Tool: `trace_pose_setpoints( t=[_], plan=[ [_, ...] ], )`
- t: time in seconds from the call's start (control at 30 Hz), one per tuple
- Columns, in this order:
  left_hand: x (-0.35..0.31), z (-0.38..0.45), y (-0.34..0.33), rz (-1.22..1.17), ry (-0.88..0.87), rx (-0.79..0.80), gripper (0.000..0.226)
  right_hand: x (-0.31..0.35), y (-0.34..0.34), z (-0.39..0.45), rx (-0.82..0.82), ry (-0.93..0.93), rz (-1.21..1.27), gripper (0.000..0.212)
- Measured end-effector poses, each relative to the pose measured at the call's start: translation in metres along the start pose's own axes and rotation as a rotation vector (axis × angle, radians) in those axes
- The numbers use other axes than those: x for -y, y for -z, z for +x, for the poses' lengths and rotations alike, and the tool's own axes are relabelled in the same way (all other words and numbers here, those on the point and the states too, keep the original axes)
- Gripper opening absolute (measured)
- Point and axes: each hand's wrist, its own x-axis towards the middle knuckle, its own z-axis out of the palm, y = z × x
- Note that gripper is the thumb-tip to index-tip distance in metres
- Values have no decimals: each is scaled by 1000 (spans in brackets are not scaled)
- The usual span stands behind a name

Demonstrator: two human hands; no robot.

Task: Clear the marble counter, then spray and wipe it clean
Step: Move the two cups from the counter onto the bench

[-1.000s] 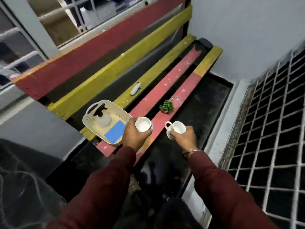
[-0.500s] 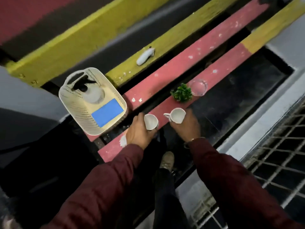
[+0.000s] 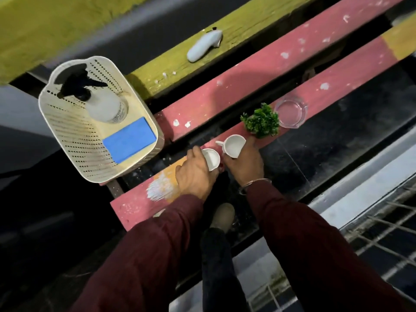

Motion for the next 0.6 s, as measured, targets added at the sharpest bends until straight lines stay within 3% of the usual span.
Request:
trace_pose_setpoints(
  t=[0.23,0.37,0.5,0.6],
  plan=[
    [6,10,-5,-56,12,87,73,-7,-4,7,72,37,-4,66],
    [9,1,3,7,-22,28,98,-4,1,0,47,38,-26,69],
    [7,-12,24,-2,-111,-63,66,16,8,-14,-34,108,-82,55],
    [8,-14,44,-45,-138,-106,53,35,12,-21,-84,152,-170,62]
  ],
)
